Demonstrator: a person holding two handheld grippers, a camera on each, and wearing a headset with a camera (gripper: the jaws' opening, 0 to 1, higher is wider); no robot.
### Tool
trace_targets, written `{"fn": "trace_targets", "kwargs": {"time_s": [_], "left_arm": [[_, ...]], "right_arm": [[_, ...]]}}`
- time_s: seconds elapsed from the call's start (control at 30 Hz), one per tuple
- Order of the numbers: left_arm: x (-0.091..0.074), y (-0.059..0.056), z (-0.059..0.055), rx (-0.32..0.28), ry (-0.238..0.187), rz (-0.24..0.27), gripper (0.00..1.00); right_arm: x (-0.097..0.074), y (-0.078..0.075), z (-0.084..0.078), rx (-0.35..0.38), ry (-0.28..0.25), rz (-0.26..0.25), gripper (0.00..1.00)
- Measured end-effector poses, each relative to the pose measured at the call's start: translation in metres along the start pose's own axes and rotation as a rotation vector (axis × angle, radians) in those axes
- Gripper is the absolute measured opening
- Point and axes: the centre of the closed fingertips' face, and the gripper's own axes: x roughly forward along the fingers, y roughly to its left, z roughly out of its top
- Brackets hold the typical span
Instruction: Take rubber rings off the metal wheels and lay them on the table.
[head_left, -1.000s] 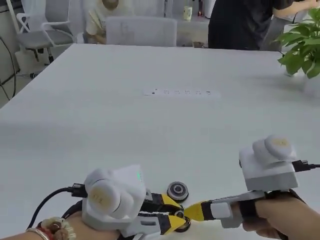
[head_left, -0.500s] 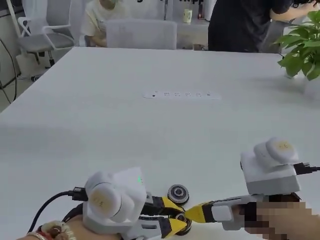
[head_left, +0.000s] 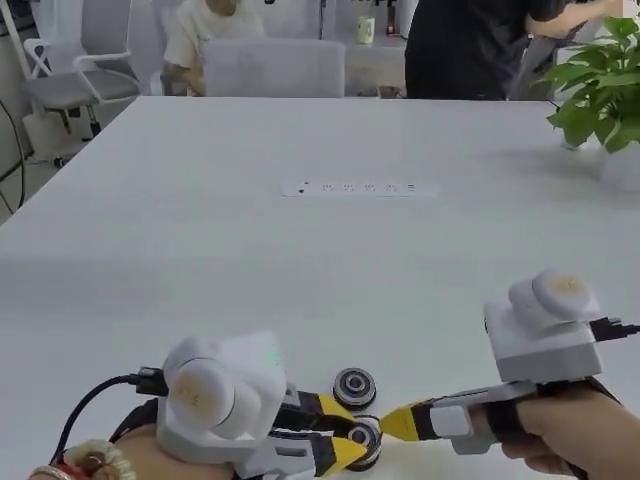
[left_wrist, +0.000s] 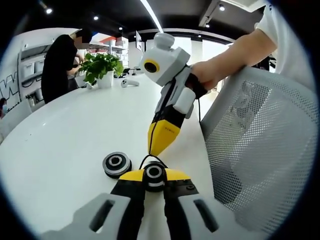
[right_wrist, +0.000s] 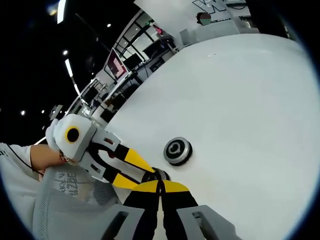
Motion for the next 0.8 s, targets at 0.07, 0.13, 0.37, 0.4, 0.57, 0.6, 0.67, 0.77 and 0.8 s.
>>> {"fn": "trace_targets", "kwargs": {"time_s": [0.07,0.13,0.37,0.4,0.57,0.6,0.67,0.77,0.8], "left_arm": [[0.000,0.000,0.000,-0.007,-0.001,-0.001,0.08],[-0.001,0.000,-0.001,-0.010,-0.001,-0.002,0.08],[0.000,0.000,0.000,0.010,0.004,0.012,0.07],[0.000,0.000,0.000,0.007,0.002,0.014,0.07],[0.000,0.000,0.000,0.008,-0.003,0.015,0.07],[0.000,-0.001,0.000,0.008,-0.002,0.016,0.07],[0.000,-0.001,0.000,0.006,-0.002,0.015,0.07],[0.000,-0.001,0.000,0.009,0.002,0.013,0.07],[0.000,-0.001,0.000,0.019,0.012,0.009,0.07]], "right_arm": [[0.000,0.000,0.001,0.001,-0.004,0.003,0.00],[-0.001,0.000,0.001,0.000,-0.004,0.004,0.00],[-0.002,0.006,0.006,0.009,-0.029,0.036,0.00],[-0.002,0.008,0.007,0.009,-0.035,0.043,0.00],[-0.003,0.014,0.010,0.005,-0.045,0.068,0.00],[-0.003,0.016,0.010,0.005,-0.047,0.076,0.00],[-0.003,0.019,0.011,0.004,-0.050,0.088,0.00],[-0.003,0.022,0.011,-0.008,-0.049,0.096,0.00],[-0.002,0.021,0.011,-0.015,-0.045,0.089,0.00]]}}
